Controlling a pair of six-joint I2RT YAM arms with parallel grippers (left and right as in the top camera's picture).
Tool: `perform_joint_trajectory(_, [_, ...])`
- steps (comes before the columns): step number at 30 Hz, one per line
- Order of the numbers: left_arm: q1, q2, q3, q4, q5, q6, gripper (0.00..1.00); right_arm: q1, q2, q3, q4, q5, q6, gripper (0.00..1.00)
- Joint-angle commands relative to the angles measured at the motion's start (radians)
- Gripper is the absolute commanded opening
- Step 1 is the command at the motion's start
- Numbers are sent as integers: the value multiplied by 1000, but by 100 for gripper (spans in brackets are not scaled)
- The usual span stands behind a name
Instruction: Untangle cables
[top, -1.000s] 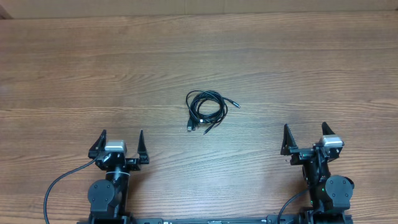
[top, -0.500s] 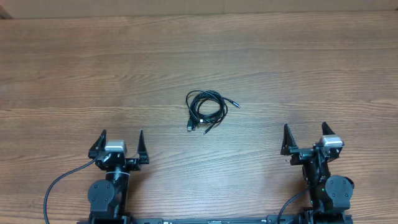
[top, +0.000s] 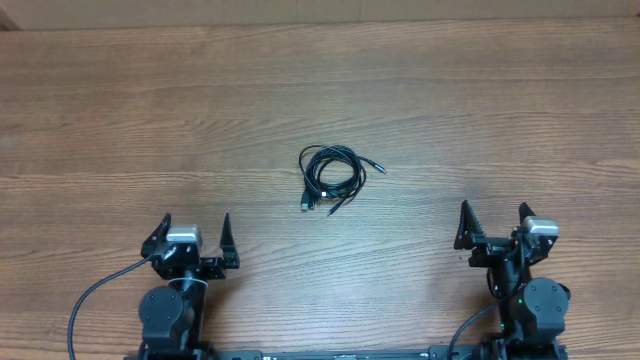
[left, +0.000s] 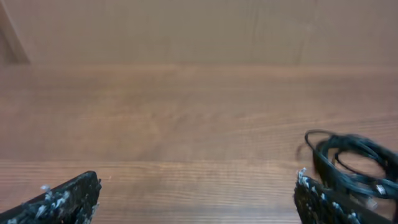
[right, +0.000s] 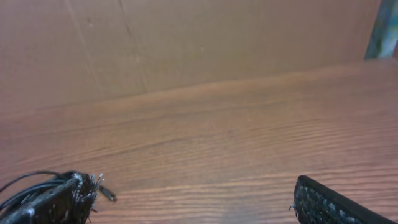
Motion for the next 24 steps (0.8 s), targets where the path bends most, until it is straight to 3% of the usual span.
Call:
perform_joint_trajectory(1, [6, 18, 98, -61, -32, -29, 100, -3, 48, 106, -45, 18, 19, 100])
perform_joint_trajectory(6, [6, 133, 181, -117, 2, -70, 100, -3, 168, 217, -132, 16, 77, 100])
perform_joint_trajectory(9, [6, 277, 262, -153, 62, -70, 99, -3, 275, 299, -196, 15, 152, 100])
perform_joint_trajectory(14, [6, 511, 465, -266, 84, -69, 100, -3, 433, 438, -323, -6, 153, 100])
perform_joint_trajectory(24, [6, 958, 932, -773, 257, -138, 100, -3, 782, 818, -679, -14, 154, 100])
